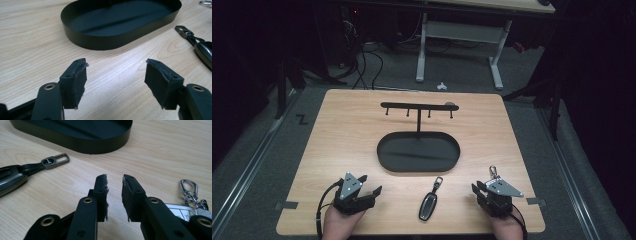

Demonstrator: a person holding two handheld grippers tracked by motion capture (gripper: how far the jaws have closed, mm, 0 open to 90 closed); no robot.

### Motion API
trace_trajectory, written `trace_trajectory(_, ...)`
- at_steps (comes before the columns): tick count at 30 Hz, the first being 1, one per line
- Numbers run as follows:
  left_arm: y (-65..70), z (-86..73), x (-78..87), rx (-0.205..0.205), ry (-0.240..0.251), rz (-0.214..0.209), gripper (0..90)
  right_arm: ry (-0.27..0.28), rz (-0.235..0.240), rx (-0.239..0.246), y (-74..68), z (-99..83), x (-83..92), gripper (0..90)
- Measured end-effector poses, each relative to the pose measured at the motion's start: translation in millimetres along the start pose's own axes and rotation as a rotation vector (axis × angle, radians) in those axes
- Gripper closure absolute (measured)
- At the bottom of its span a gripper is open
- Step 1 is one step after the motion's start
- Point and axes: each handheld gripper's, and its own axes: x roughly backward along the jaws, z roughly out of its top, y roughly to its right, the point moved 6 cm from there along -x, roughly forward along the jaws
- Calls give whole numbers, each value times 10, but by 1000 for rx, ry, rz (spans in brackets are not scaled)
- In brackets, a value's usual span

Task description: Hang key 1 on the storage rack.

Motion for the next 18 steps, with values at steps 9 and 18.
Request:
trace_trajectory(9, -5, 13, 18, -5, -32, 32, 268, 17, 46, 18, -159, 56, -5, 620)
trace_trajectory(18, 75, 90, 32, -25, -17, 18, 219, 10, 117, 58, -436, 71, -38, 582)
